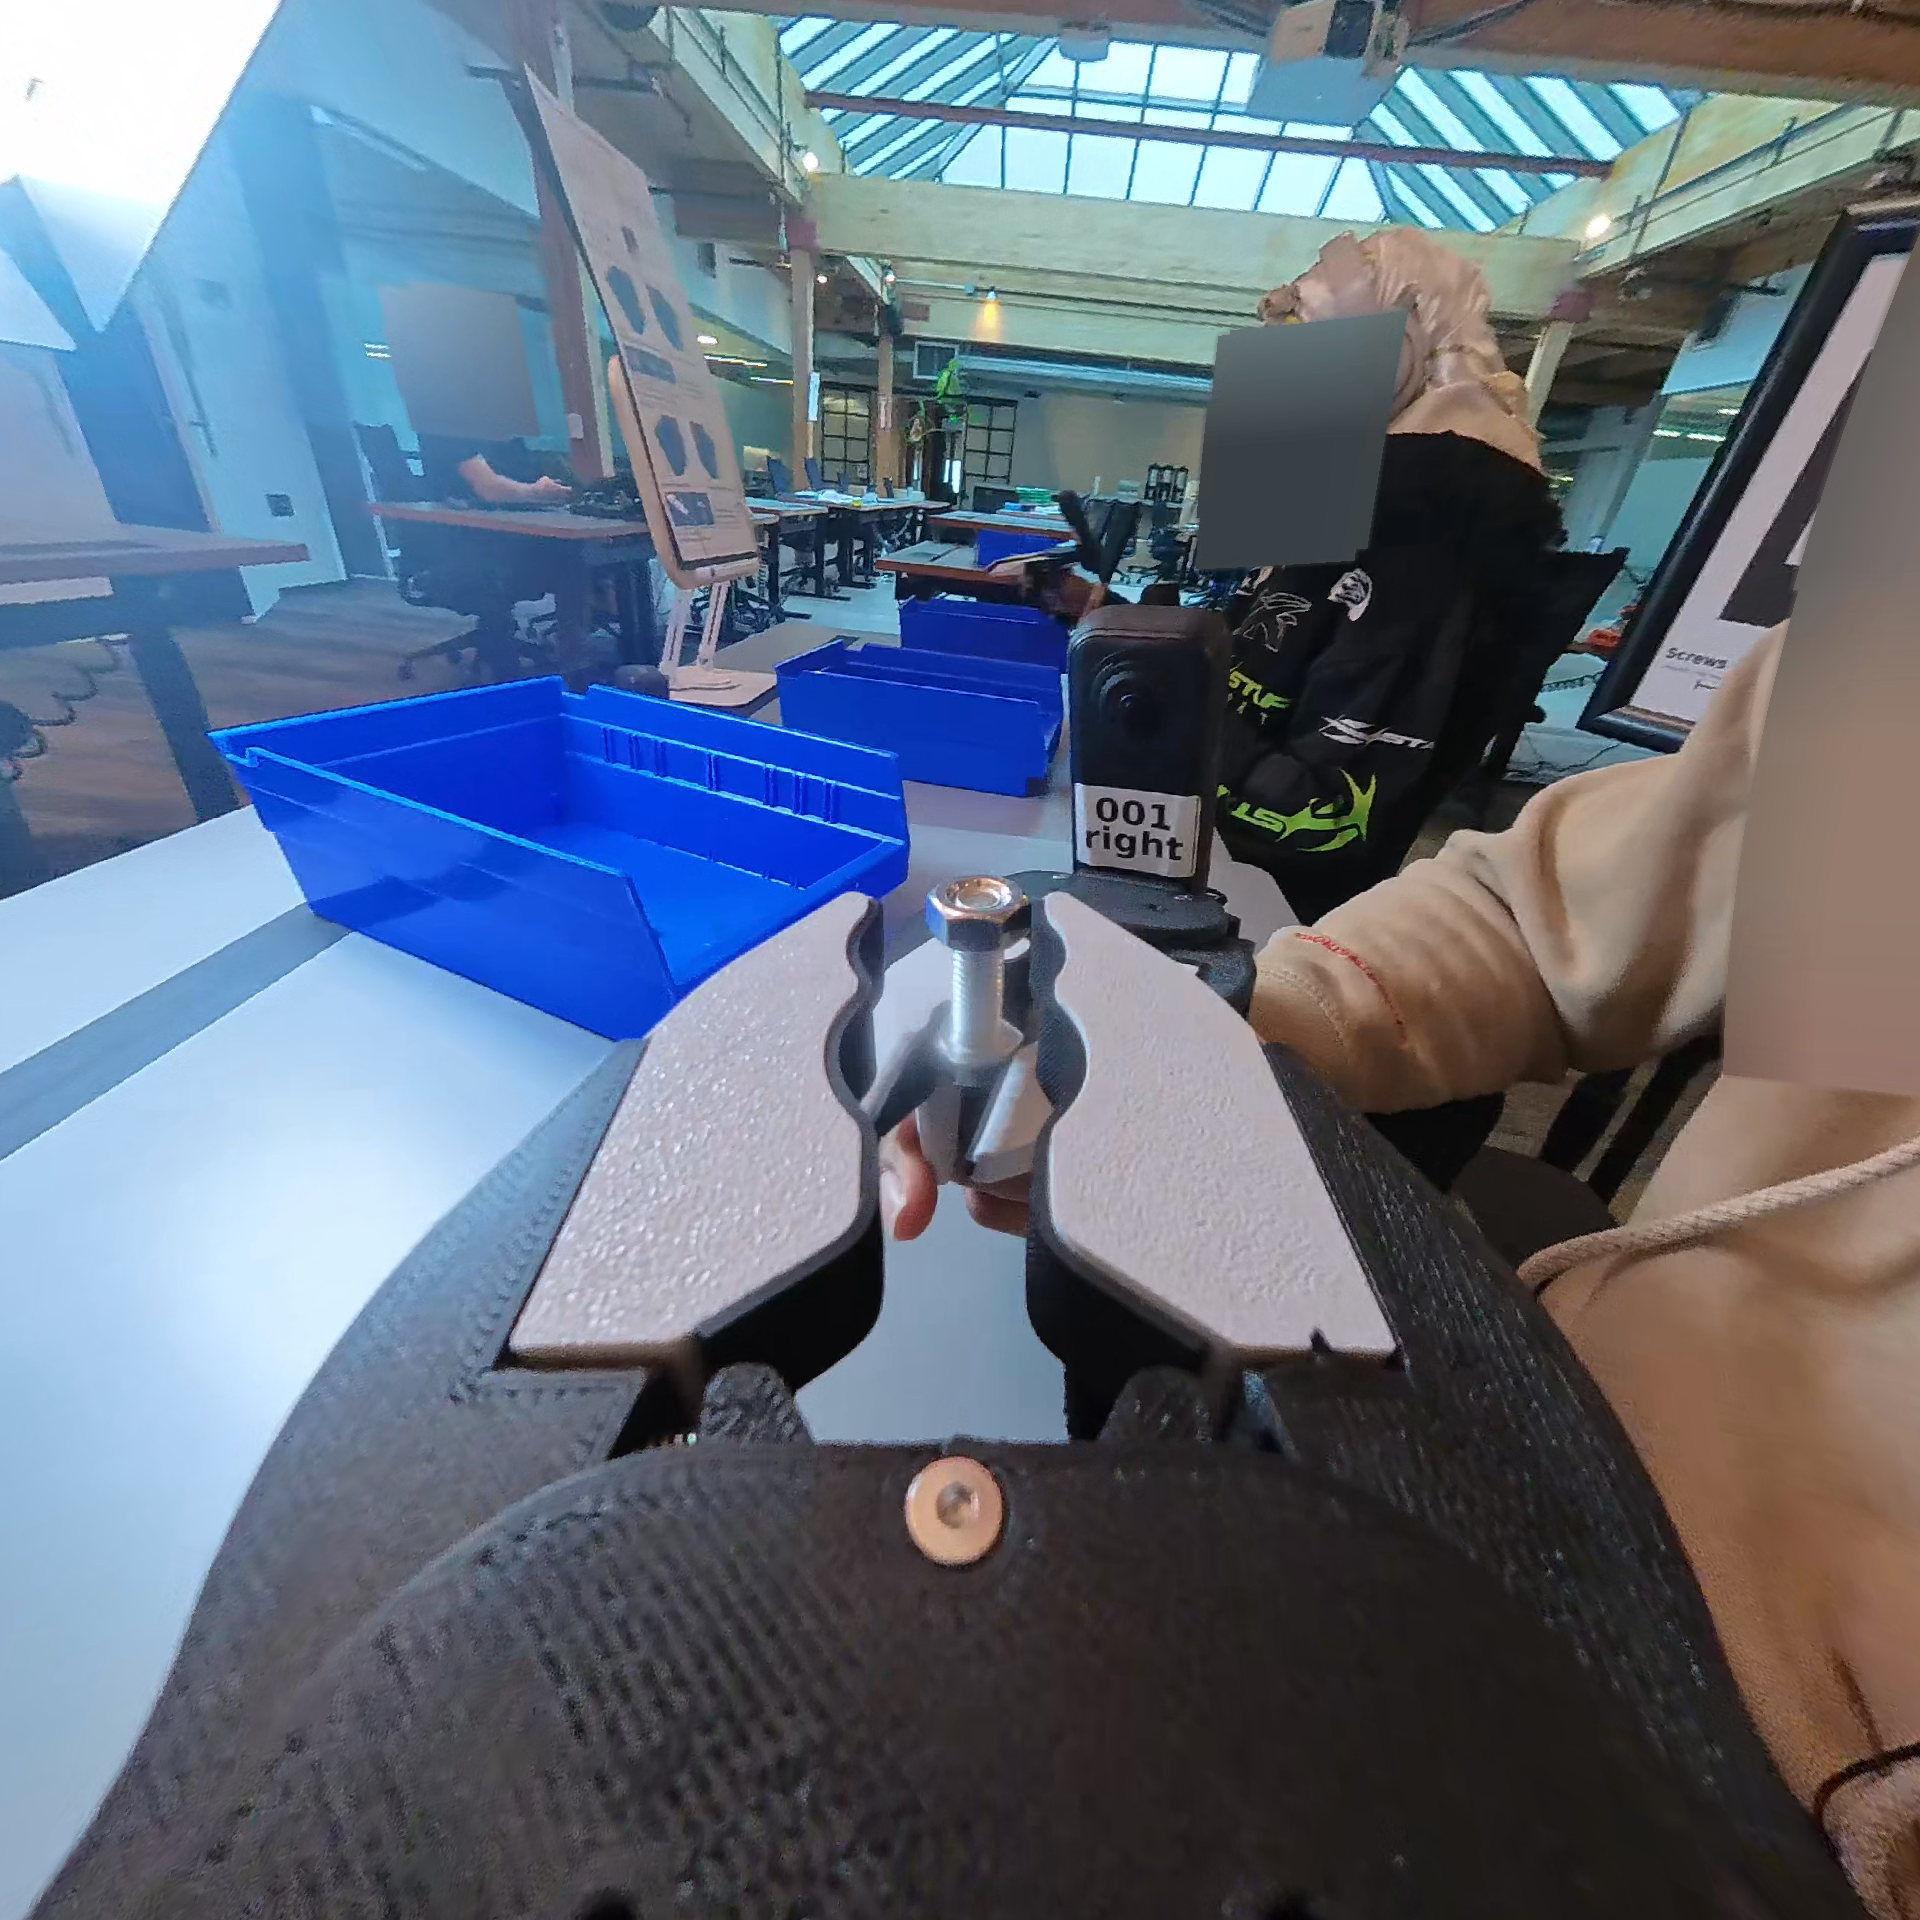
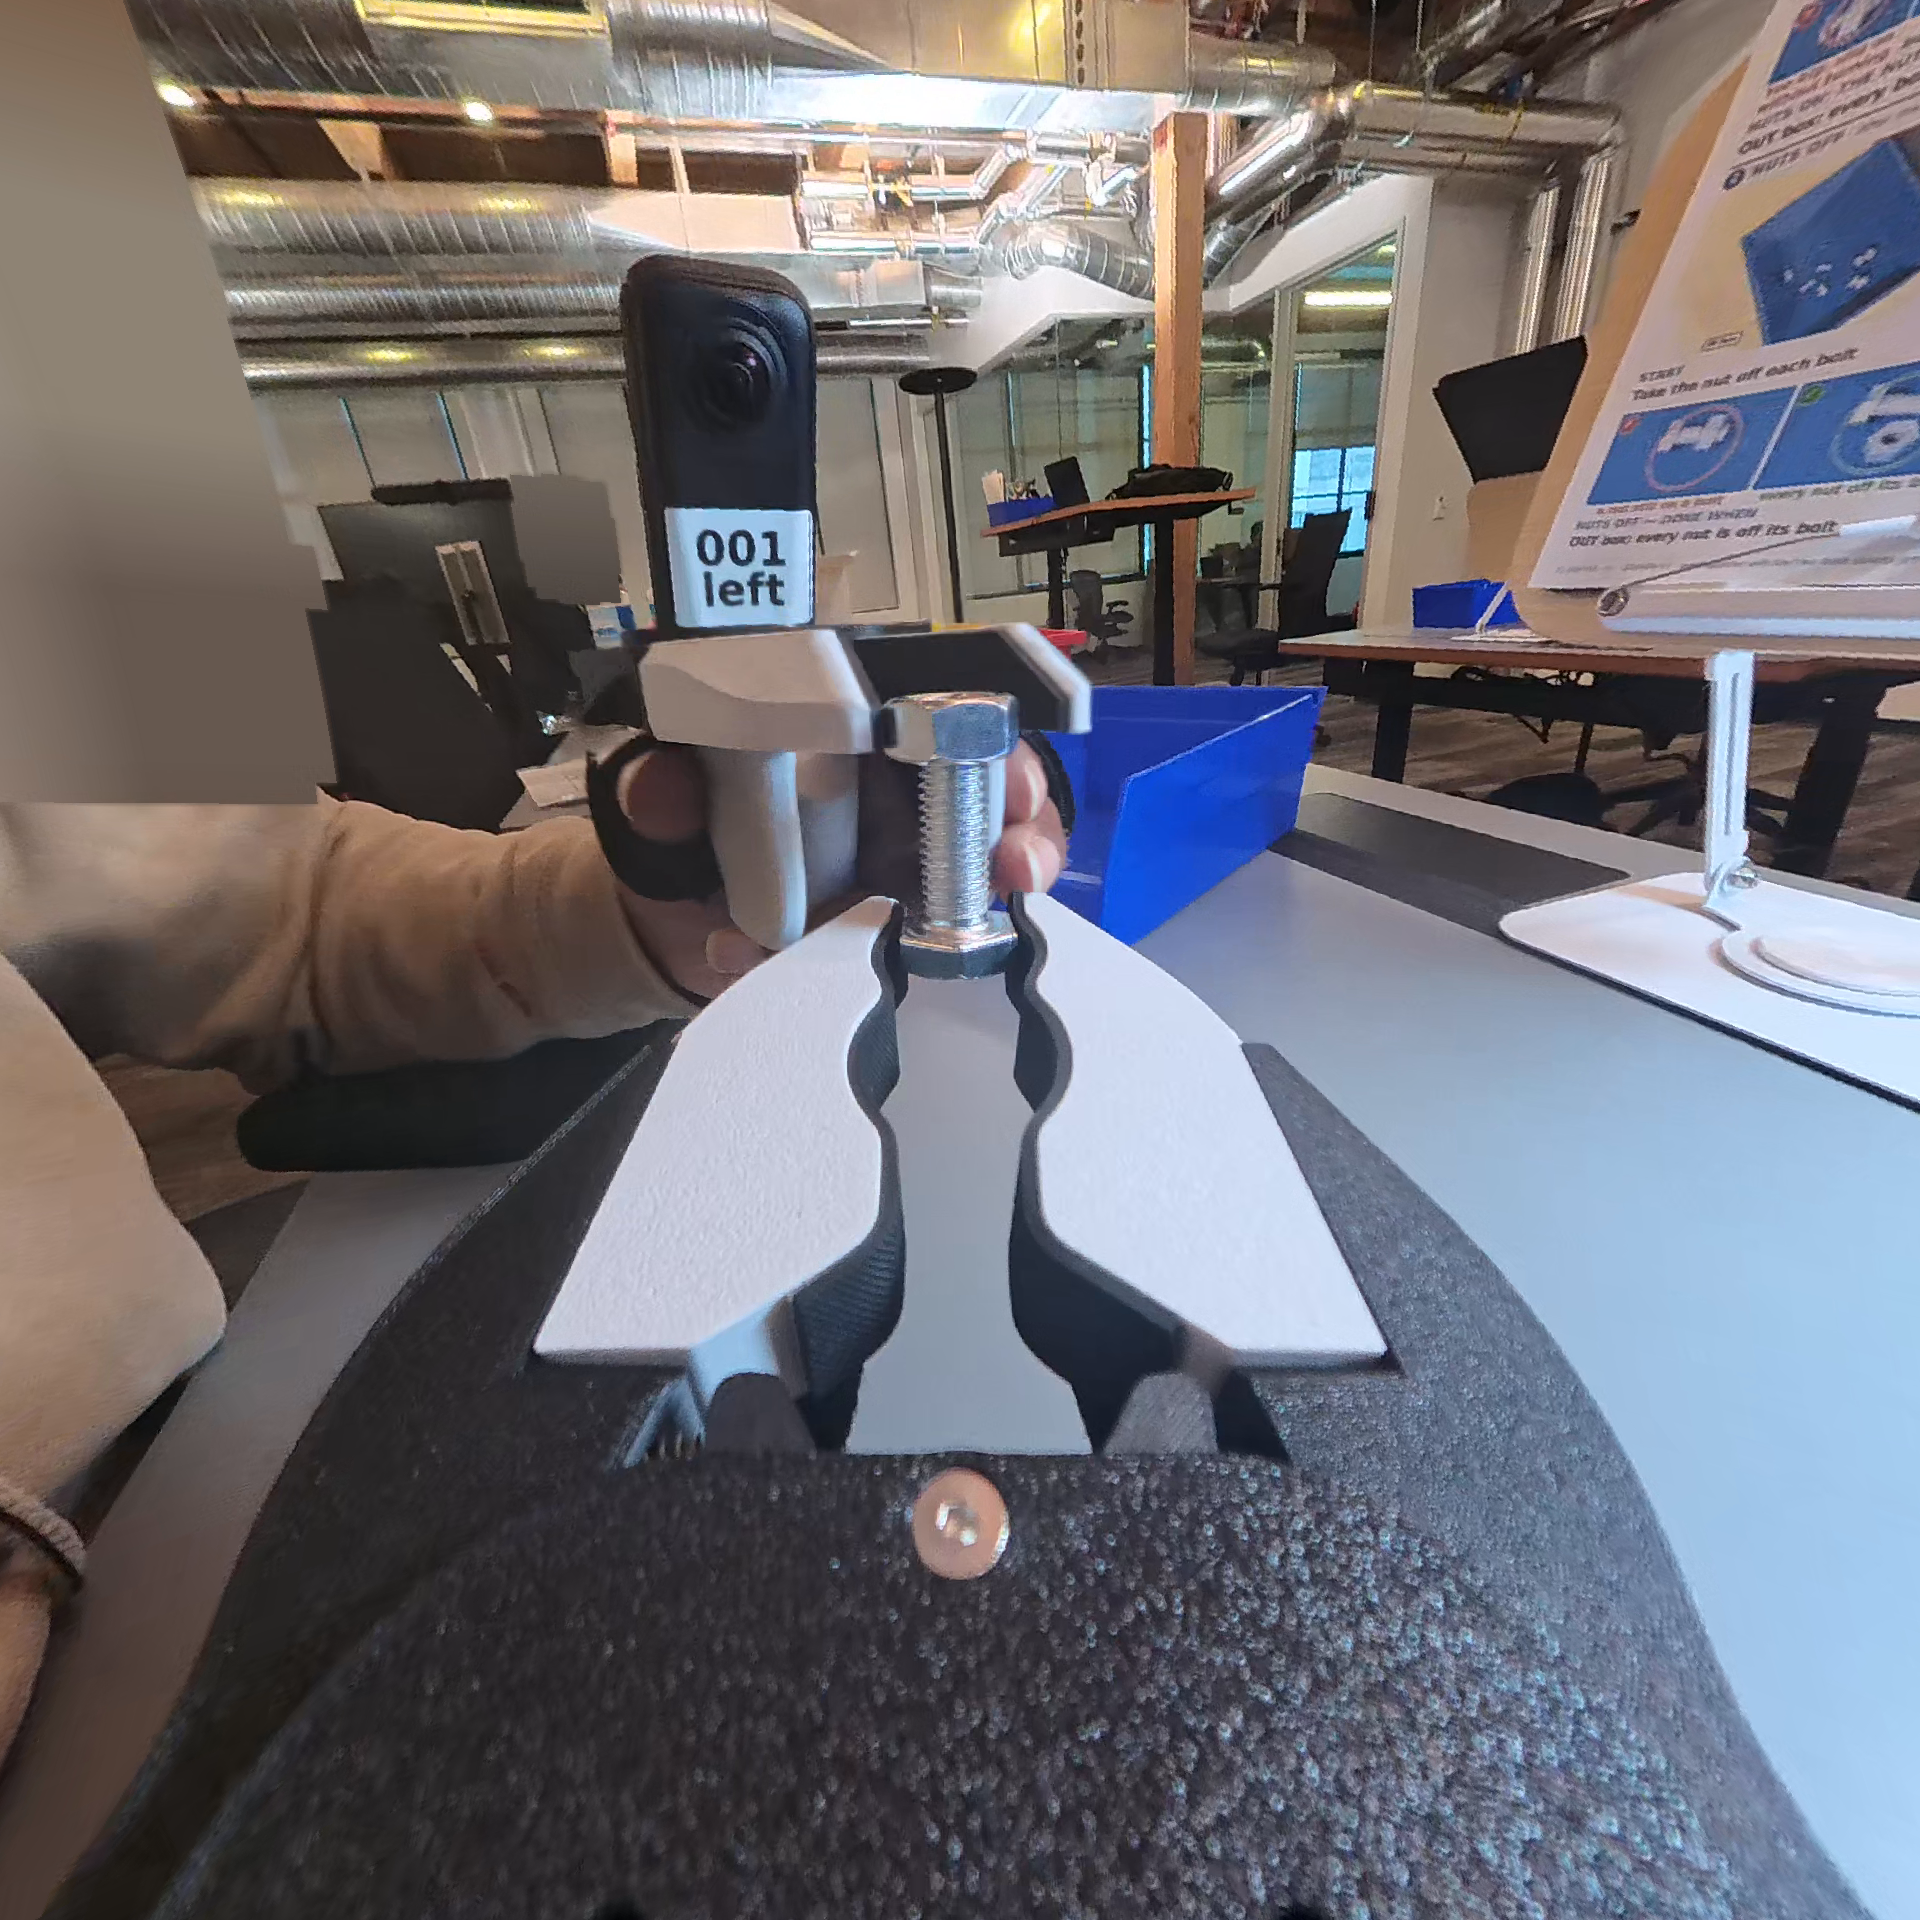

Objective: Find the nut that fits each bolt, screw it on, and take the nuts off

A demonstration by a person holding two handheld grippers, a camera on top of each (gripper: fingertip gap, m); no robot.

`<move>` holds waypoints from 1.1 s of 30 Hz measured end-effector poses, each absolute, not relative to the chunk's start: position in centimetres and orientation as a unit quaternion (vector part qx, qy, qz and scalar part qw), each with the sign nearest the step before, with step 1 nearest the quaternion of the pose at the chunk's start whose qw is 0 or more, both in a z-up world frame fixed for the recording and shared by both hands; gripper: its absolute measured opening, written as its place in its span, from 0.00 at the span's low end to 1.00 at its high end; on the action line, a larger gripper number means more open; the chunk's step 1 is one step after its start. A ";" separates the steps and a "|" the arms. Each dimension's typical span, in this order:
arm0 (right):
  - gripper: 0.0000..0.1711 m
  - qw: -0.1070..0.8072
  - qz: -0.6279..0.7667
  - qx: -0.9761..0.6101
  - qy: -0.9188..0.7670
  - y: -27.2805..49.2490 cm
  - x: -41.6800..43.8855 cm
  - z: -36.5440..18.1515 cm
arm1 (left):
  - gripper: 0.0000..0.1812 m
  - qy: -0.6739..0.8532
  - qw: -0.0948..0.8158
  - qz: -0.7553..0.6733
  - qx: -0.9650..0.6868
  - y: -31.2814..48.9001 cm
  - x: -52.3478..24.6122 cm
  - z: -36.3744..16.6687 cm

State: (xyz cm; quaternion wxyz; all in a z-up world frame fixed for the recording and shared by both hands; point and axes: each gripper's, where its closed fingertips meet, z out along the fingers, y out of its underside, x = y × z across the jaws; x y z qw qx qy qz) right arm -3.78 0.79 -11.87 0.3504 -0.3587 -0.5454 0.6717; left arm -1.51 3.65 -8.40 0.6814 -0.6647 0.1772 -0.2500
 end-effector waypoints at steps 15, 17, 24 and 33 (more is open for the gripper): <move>0.11 0.357 0.676 -0.357 -0.537 1.2 -3.7 -11.5 | 0.18 0.163 0.678 -0.246 -0.673 4.0 -2.1 -8.7; 0.11 0.356 0.687 -0.357 -0.523 1.6 -3.5 -11.1 | 0.10 0.134 0.677 -0.245 -0.681 4.3 -3.3 -8.8; 0.11 0.359 0.681 -0.362 -0.526 1.8 -3.7 -11.2 | 0.14 0.150 0.683 -0.261 -0.665 3.9 -2.4 -8.3; 0.11 0.353 0.704 -0.348 -0.507 1.9 -3.0 -10.0 | 0.08 0.108 0.676 -0.248 -0.686 4.6 -4.6 -9.3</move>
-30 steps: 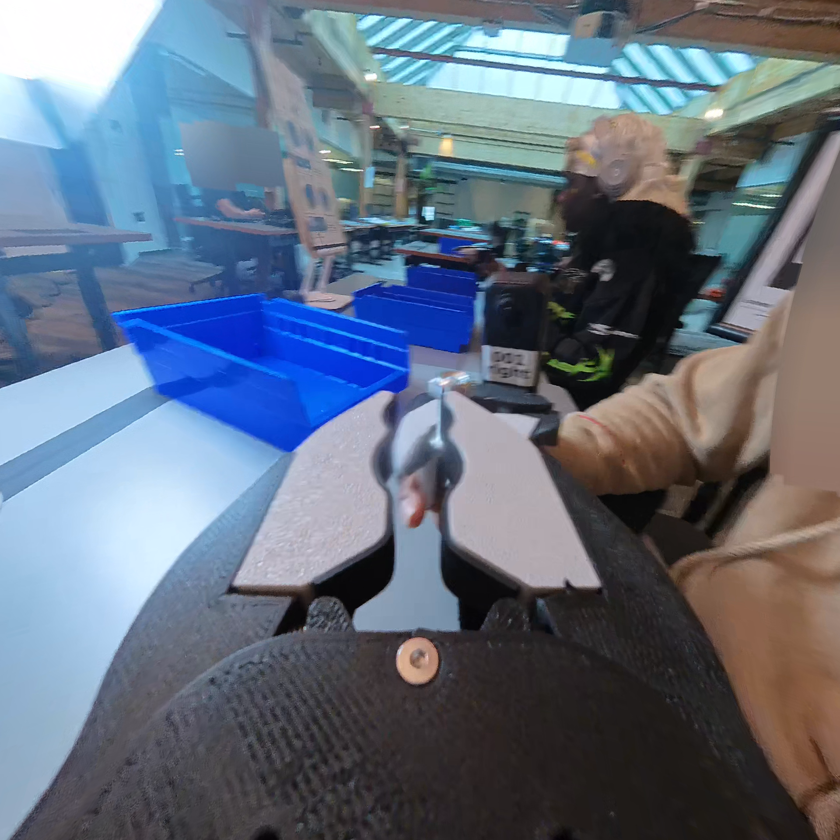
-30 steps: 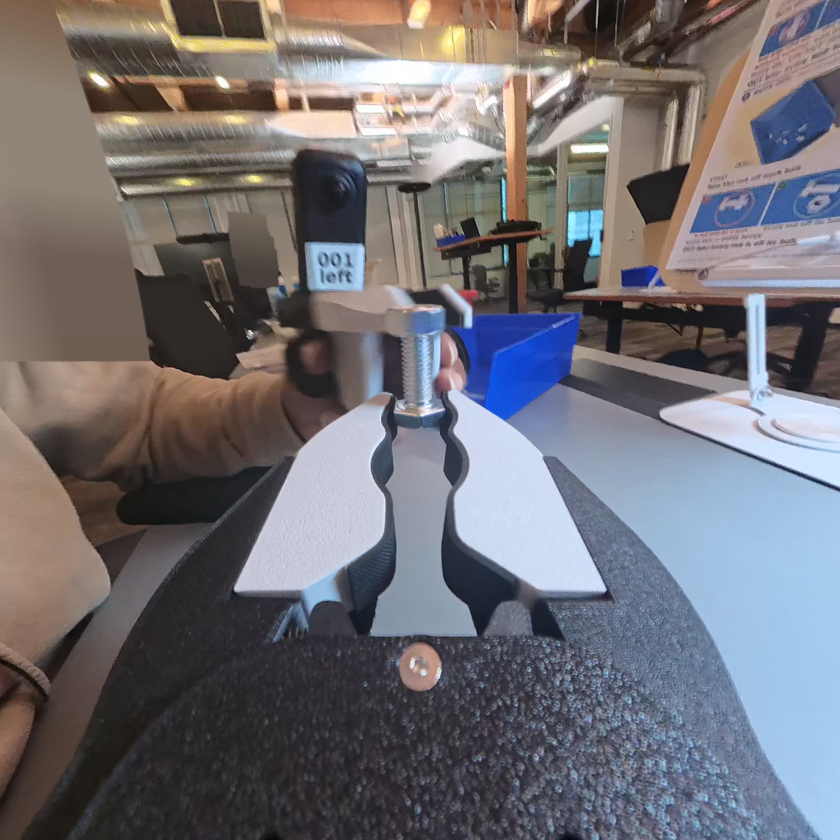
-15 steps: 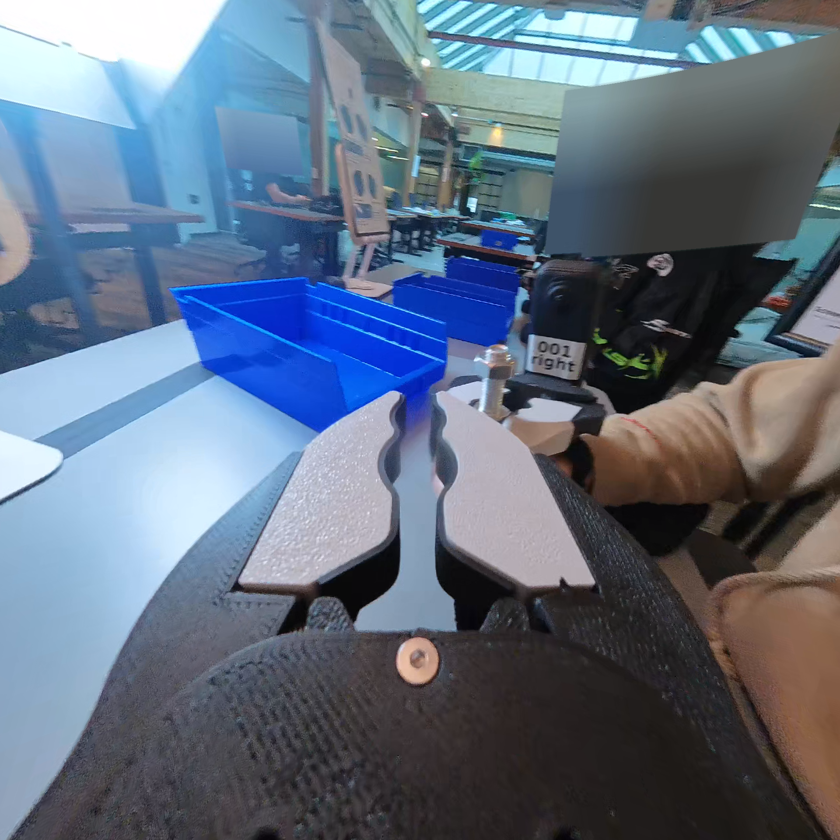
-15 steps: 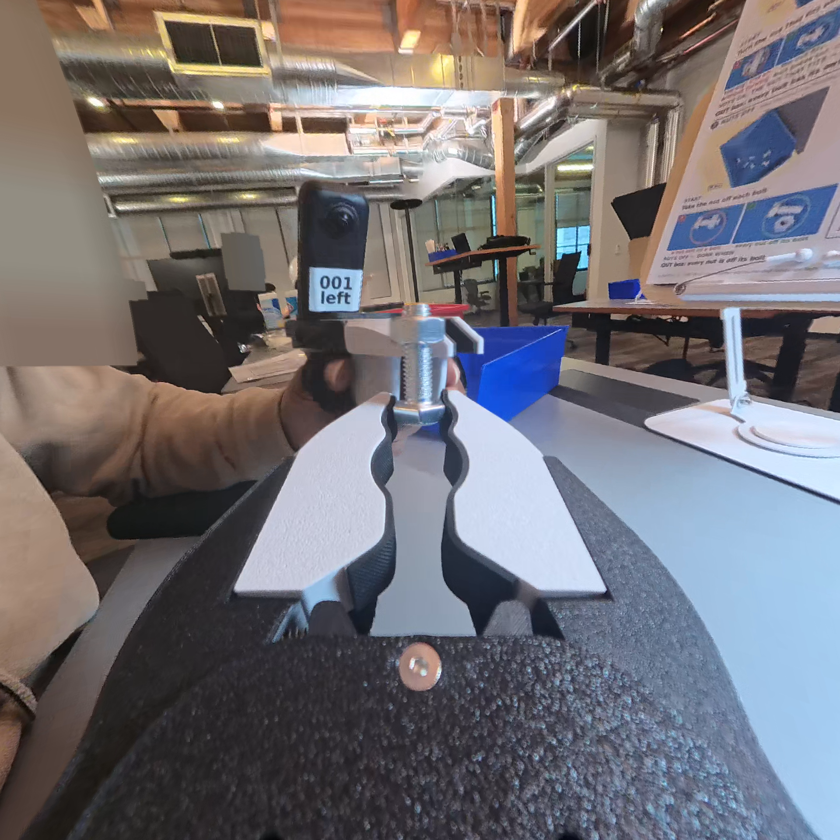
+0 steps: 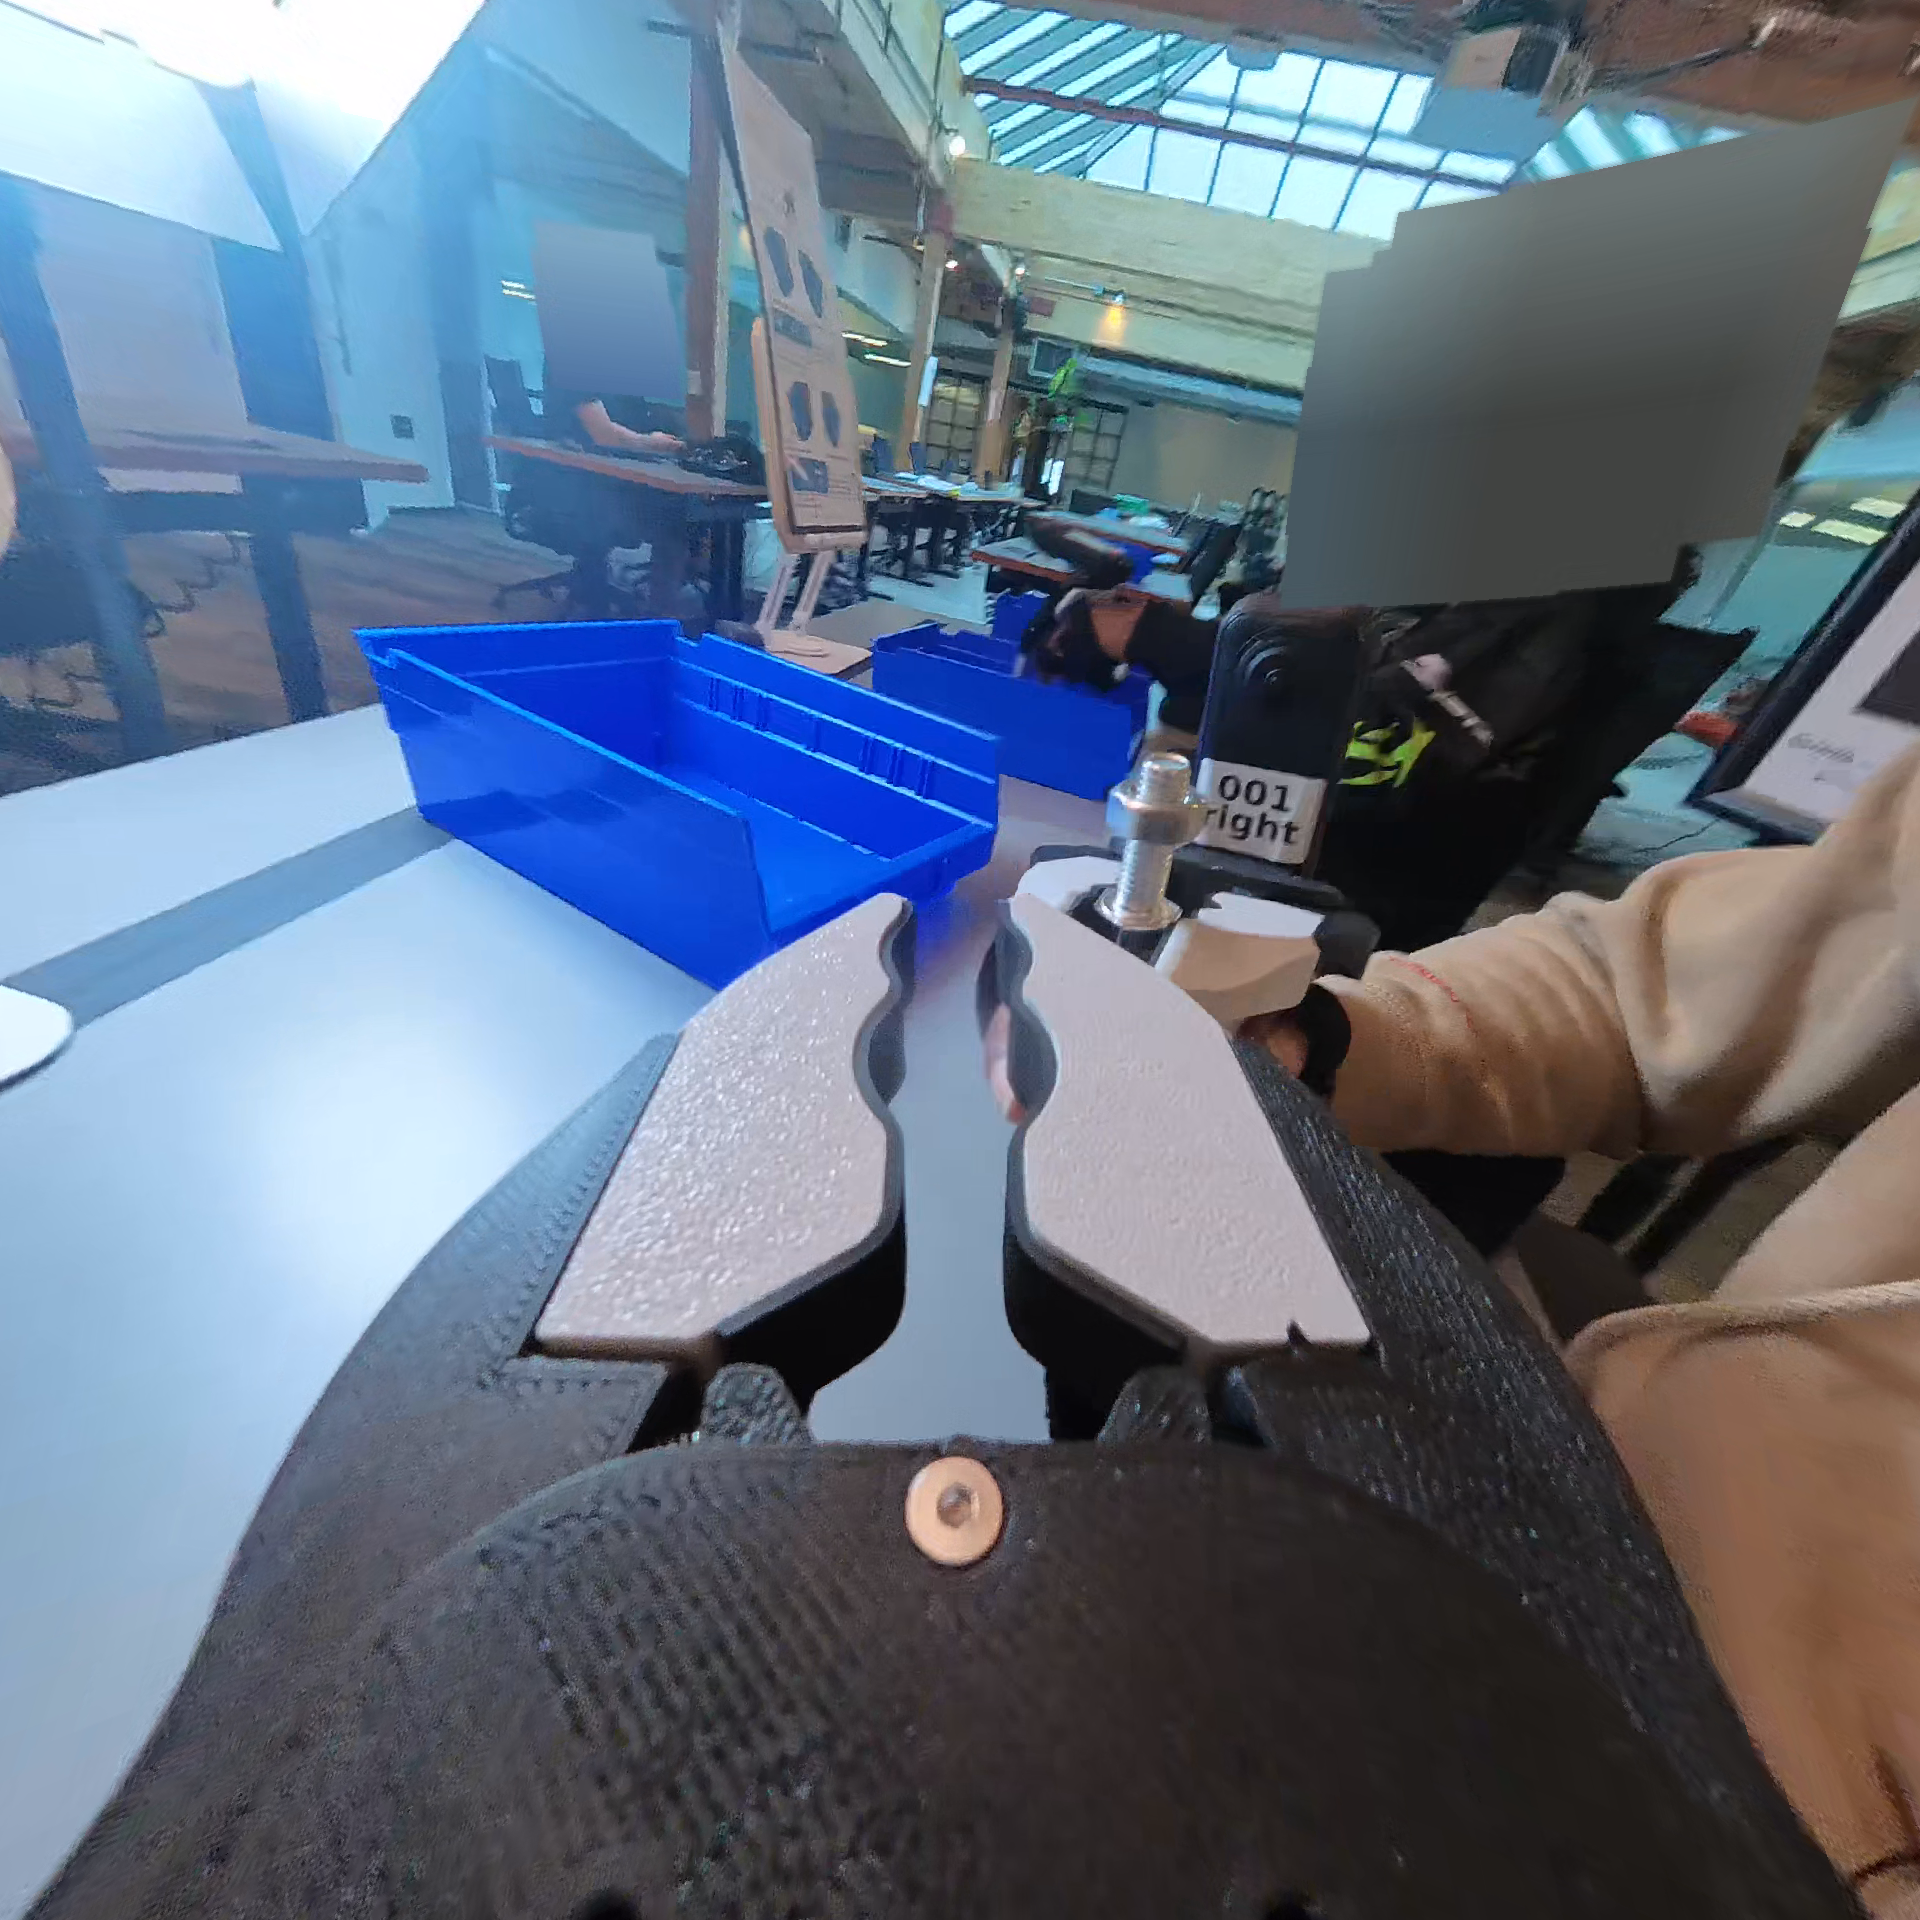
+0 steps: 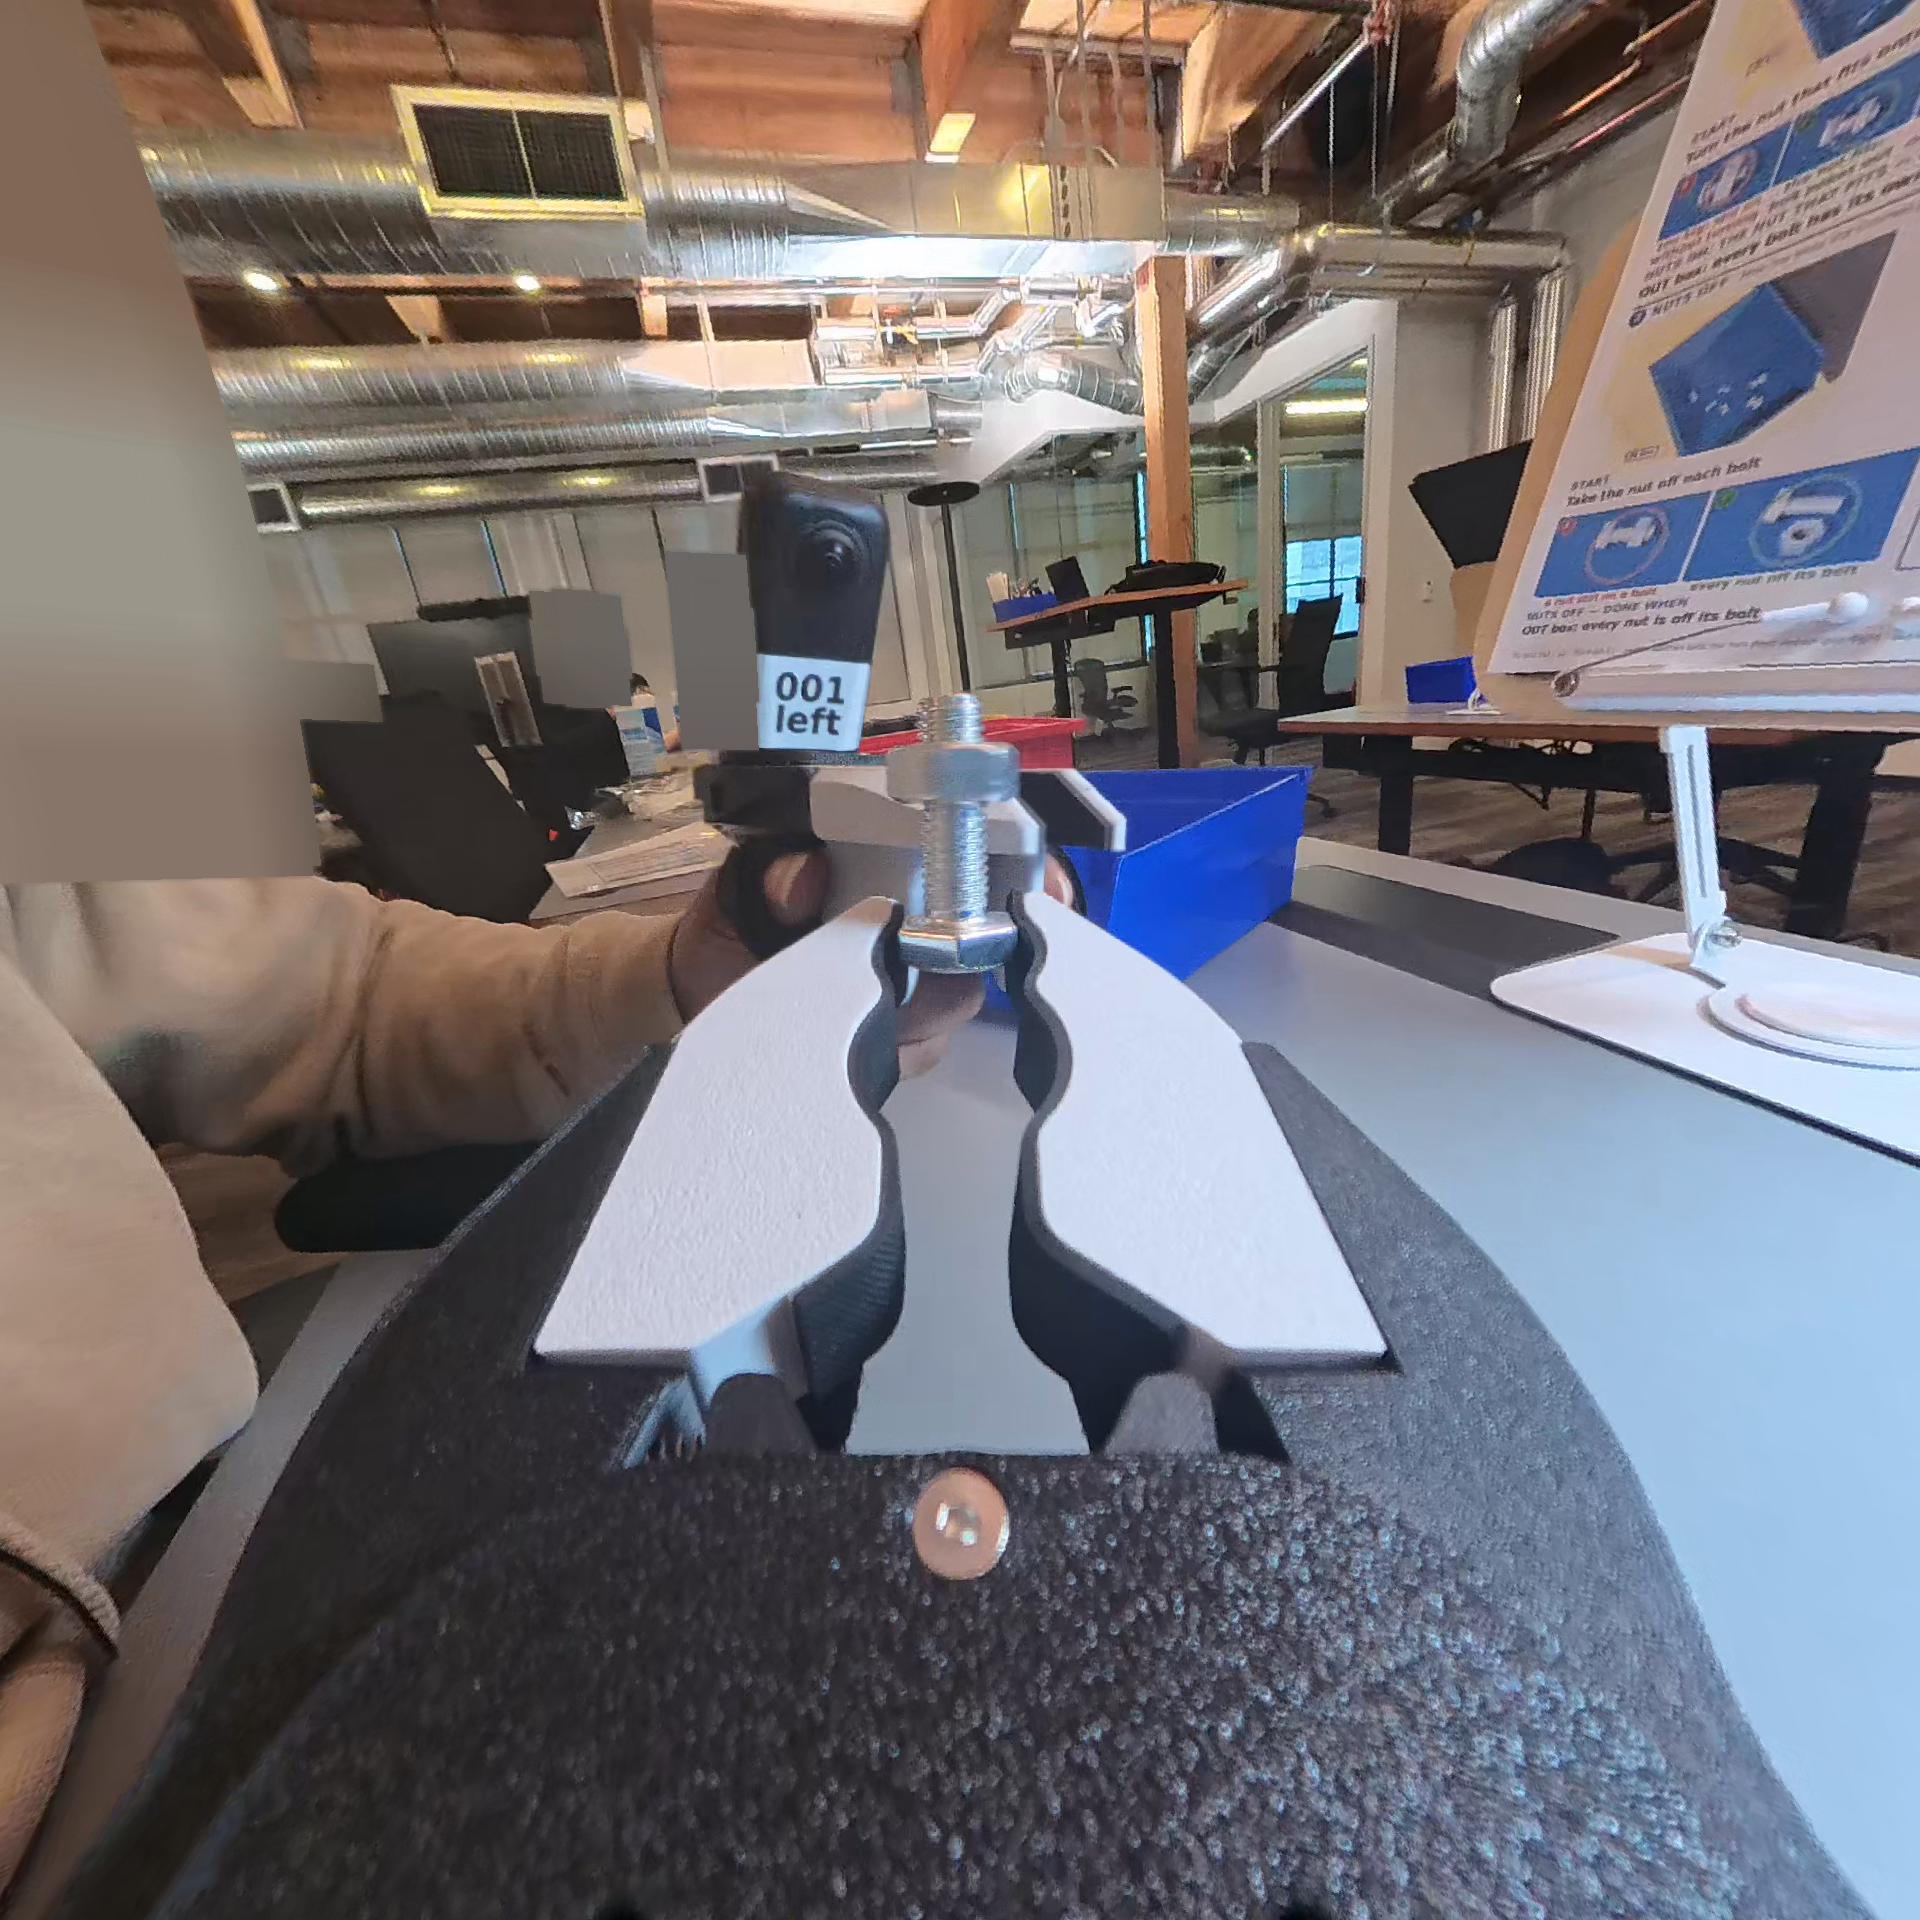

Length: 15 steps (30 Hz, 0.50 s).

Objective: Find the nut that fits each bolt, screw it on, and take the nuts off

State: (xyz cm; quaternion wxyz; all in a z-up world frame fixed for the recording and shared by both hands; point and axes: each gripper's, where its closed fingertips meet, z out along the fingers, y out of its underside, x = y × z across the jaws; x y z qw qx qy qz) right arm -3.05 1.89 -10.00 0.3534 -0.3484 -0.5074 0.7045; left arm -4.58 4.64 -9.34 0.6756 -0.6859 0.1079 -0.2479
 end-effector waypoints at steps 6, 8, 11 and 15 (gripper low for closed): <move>0.11 0.349 0.692 -0.362 -0.517 1.8 -3.6 -10.9 | 0.16 0.155 0.680 -0.269 -0.664 3.9 -1.8 -8.3; 0.11 0.349 0.692 -0.360 -0.520 1.5 -3.6 -10.9 | 0.16 0.157 0.677 -0.253 -0.673 4.2 -1.7 -8.7; 0.11 0.344 0.705 -0.359 -0.505 1.9 -3.3 -10.4 | 0.03 0.111 0.681 -0.238 -0.684 4.8 -3.7 -9.0; 0.11 0.348 0.707 -0.359 -0.501 2.1 -3.2 -10.1 | 0.08 0.100 0.683 -0.268 -0.672 4.5 -4.1 -8.6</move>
